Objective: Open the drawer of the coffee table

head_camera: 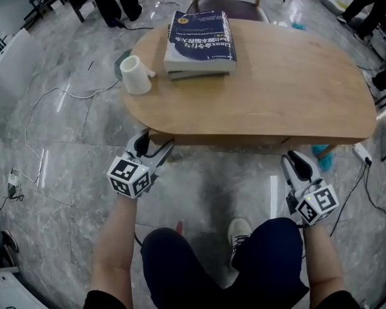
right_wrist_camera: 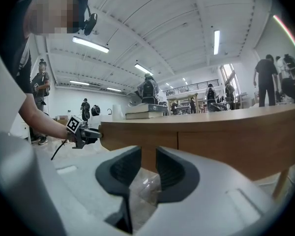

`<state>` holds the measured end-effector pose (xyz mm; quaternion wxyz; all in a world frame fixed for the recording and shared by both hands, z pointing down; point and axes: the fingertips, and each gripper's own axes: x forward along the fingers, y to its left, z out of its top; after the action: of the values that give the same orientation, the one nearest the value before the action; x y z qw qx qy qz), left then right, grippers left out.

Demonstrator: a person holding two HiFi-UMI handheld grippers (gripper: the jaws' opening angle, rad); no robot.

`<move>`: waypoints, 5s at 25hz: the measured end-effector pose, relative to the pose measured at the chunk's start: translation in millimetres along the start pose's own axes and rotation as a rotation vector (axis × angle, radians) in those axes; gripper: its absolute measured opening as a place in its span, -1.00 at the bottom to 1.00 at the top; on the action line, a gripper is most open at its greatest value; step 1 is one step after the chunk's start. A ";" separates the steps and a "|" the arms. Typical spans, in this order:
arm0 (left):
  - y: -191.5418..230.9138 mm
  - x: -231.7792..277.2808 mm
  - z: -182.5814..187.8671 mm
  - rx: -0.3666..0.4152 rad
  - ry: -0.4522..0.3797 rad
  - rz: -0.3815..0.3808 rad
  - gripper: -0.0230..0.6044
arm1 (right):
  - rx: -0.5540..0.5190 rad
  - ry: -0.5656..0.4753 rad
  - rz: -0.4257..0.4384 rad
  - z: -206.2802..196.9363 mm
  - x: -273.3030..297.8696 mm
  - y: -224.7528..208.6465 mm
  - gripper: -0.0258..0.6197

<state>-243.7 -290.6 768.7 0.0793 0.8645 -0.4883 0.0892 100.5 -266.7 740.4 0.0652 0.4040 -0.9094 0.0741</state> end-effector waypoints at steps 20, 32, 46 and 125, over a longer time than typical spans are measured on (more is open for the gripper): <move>1.5 -6.4 1.8 -0.029 0.032 -0.300 -0.36 | -0.010 0.036 -0.004 -8.3 2.3 2.4 -0.66; 1.0 -1.6 1.2 -0.042 0.106 -0.485 -0.45 | -0.046 0.083 0.028 -10.7 14.0 10.4 -0.66; -50.7 -65.5 -17.2 -0.030 0.123 -0.557 -0.50 | -0.013 0.035 -0.050 -7.8 -44.7 -0.3 -0.52; -132.2 -153.8 -84.2 -0.010 0.136 -0.349 -0.36 | -0.069 0.308 0.038 -100.0 -108.7 80.1 -0.36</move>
<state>-214.7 -76.5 808.2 0.1306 0.9276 -0.3251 0.1298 119.0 -116.0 812.5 0.2165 0.3683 -0.8980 0.1050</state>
